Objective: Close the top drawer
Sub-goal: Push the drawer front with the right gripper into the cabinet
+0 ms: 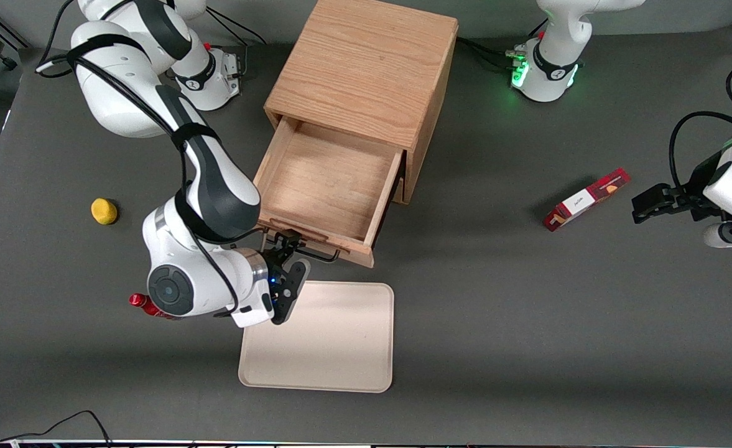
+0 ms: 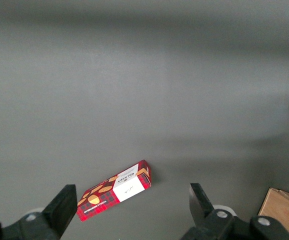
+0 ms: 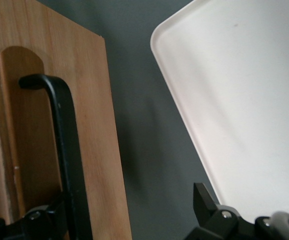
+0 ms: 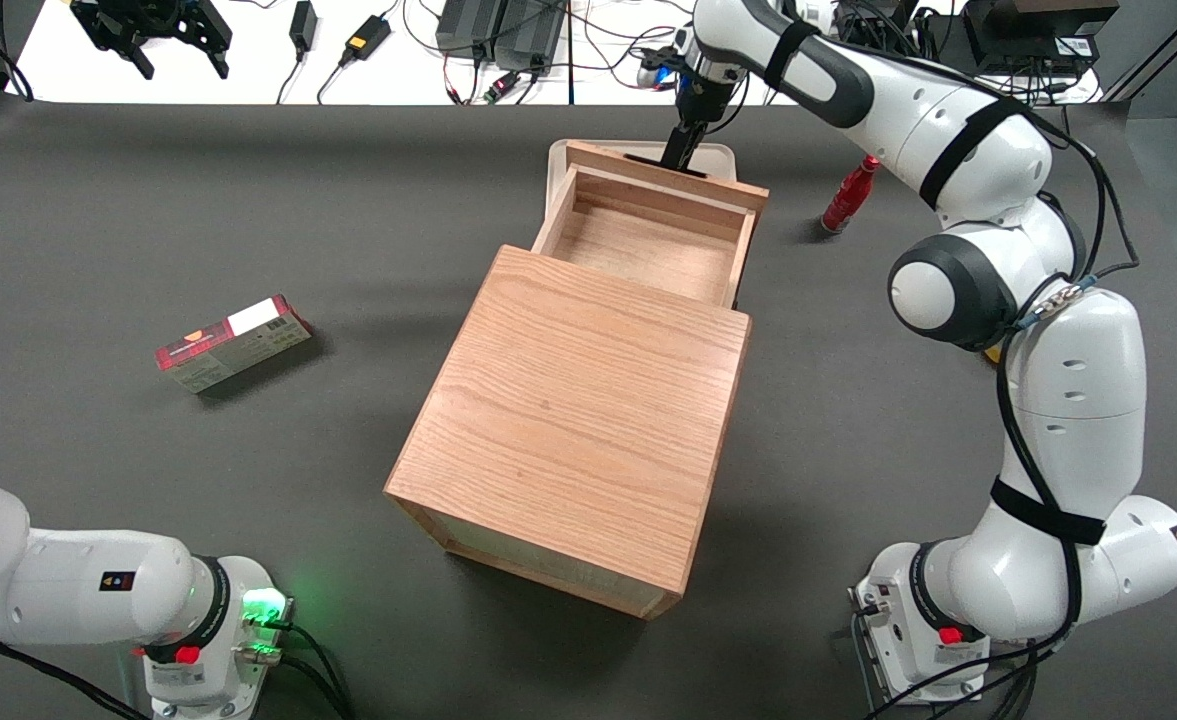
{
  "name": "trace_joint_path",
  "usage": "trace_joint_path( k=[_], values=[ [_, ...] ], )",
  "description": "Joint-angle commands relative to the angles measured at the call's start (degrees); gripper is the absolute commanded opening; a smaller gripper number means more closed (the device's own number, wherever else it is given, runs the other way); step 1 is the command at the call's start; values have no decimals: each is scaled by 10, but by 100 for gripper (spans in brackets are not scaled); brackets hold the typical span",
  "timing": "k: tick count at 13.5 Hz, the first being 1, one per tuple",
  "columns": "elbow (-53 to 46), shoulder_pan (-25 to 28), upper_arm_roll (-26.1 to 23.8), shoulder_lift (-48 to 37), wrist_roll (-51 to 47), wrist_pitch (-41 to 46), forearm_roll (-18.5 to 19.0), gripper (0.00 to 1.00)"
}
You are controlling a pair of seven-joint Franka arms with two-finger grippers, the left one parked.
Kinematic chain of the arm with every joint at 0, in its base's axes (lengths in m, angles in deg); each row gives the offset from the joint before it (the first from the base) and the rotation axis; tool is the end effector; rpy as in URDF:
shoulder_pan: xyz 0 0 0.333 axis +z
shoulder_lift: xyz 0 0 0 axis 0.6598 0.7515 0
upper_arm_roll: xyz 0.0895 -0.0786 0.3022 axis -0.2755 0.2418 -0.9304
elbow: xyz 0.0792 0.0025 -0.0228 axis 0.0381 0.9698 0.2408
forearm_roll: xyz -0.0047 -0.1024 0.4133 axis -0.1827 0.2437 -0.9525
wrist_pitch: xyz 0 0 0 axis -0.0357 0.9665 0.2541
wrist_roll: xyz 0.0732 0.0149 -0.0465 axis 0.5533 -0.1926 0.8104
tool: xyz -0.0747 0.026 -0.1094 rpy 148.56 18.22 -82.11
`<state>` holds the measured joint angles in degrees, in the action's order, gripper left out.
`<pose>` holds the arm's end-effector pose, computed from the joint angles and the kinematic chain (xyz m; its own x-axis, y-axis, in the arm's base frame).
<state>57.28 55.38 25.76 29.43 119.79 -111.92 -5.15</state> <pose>0.7069 0.3387 0.3301 0.4963 0.8673 0.0379 0.7960 -0.4373 -0.4185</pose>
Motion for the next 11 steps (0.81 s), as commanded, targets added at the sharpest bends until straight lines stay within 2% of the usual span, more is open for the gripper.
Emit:
trace_joint_path(
  k=[1,6,11],
  values=[
    [54,1,-20,-36,1,-2,13,100],
    [132,-4,-56,-86,0,-6,12,100],
    [231,-4,-59,-131,0,-47,8,100]
  ],
)
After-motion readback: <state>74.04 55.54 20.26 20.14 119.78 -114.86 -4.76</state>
